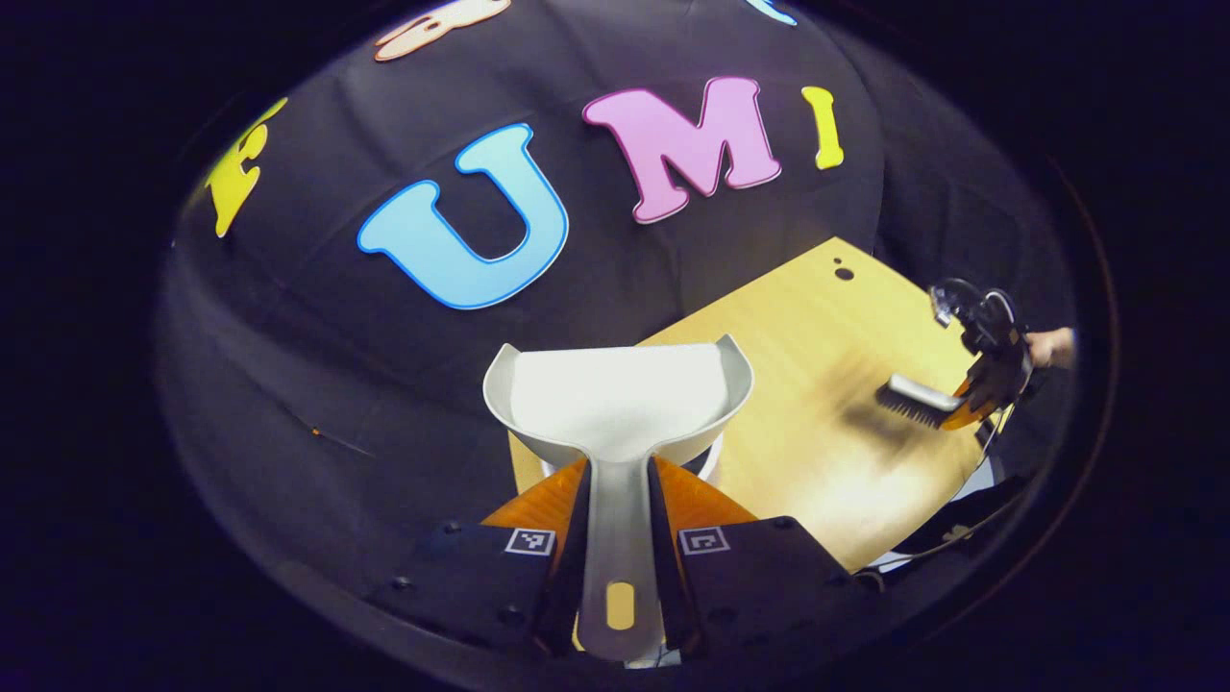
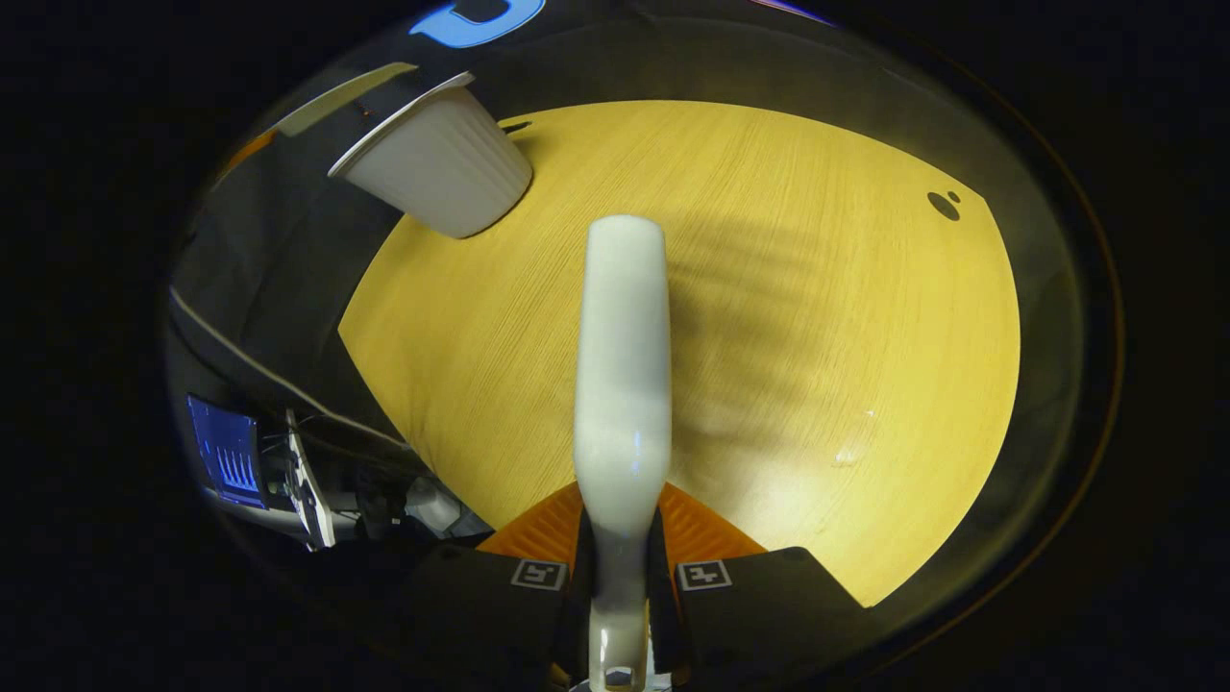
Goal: Pick up the small broom and dustpan from the desktop, sweep the trash into the dustpan with the broom, and then empty the trash into the garbage bin.
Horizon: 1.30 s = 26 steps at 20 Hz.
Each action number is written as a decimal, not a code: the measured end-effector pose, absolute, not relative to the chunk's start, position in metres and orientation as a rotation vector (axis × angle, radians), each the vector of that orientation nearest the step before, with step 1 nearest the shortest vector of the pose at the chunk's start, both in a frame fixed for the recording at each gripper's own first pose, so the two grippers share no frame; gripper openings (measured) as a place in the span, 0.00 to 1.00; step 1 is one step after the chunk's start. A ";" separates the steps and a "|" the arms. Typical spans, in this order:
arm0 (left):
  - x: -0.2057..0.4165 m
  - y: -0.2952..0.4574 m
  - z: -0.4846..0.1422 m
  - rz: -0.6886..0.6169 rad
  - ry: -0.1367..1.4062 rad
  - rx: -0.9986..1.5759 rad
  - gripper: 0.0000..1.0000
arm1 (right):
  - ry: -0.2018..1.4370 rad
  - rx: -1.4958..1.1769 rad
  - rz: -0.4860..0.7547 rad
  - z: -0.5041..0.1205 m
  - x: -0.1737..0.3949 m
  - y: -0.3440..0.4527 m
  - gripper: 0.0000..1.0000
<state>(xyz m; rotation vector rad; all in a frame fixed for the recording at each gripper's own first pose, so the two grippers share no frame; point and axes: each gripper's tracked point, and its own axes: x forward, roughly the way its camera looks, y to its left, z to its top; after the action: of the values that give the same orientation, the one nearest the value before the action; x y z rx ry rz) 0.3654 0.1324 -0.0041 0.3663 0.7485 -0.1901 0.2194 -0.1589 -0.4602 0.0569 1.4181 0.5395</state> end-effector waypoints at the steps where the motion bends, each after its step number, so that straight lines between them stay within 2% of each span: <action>1: 0.358 0.116 -0.003 -0.216 0.718 0.336 0.30 | 1.407 0.070 0.523 -0.461 0.221 -0.159 0.28; 3: 0.347 0.088 -0.017 -0.261 0.677 0.281 0.30 | 1.389 0.083 0.496 -0.461 0.222 -0.160 0.28; 4: 0.342 0.071 -0.025 -0.274 0.662 0.246 0.30 | 1.384 0.085 0.482 -0.462 0.223 -0.161 0.24; 6: 0.330 0.039 -0.045 -0.308 0.647 0.214 0.31 | 1.381 0.101 0.453 -0.463 0.224 -0.161 0.28; 9: 0.319 0.003 -0.082 -0.349 0.663 0.121 0.31 | 1.386 0.109 0.400 -0.467 0.221 -0.163 0.24; 10: 0.319 -0.013 -0.093 -0.366 0.675 0.064 0.30 | 1.391 0.107 0.386 -0.466 0.218 -0.163 0.28; 11: 0.316 -0.027 -0.106 -0.380 0.687 0.013 0.30 | 1.399 0.116 0.377 -0.466 0.215 -0.163 0.24; 12: 0.308 -0.036 -0.122 -0.383 0.704 -0.024 0.31 | 1.414 0.132 0.370 -0.466 0.211 -0.161 0.31; 13: 0.302 -0.045 -0.137 -0.380 0.714 -0.042 0.31 | 1.431 0.147 0.363 -0.464 0.206 -0.159 0.31; 14: 0.293 -0.051 -0.153 -0.372 0.720 -0.041 0.31 | 1.447 0.160 0.353 -0.464 0.204 -0.158 0.24; 15: 0.291 -0.054 -0.171 -0.354 0.724 -0.038 0.31 | 1.456 0.161 0.343 -0.465 0.202 -0.158 0.28; 20: 0.274 -0.069 -0.275 -0.235 0.796 -0.118 0.31 | 1.478 0.299 0.268 -0.462 0.200 -0.146 0.28; 22: 0.264 -0.074 -0.303 -0.217 0.828 -0.099 0.31 | 1.494 0.256 0.239 -0.465 0.198 -0.149 0.28; 23: 0.262 -0.075 -0.312 -0.208 0.830 -0.076 0.30 | 1.504 0.233 0.228 -0.462 0.198 -0.149 0.24; 25: 0.262 -0.079 -0.326 -0.190 0.821 -0.047 0.30 | 1.496 0.224 0.195 -0.459 0.201 -0.150 0.28; 26: 0.263 -0.080 -0.337 -0.178 0.827 -0.037 0.31 | 1.500 0.233 0.178 -0.457 0.202 -0.147 0.24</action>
<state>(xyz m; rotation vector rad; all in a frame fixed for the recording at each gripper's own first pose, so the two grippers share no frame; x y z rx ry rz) 0.2626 -0.0803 -0.3368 -0.0367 0.8273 -0.1781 0.2025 -0.1471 -0.4570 0.2334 1.5000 0.1777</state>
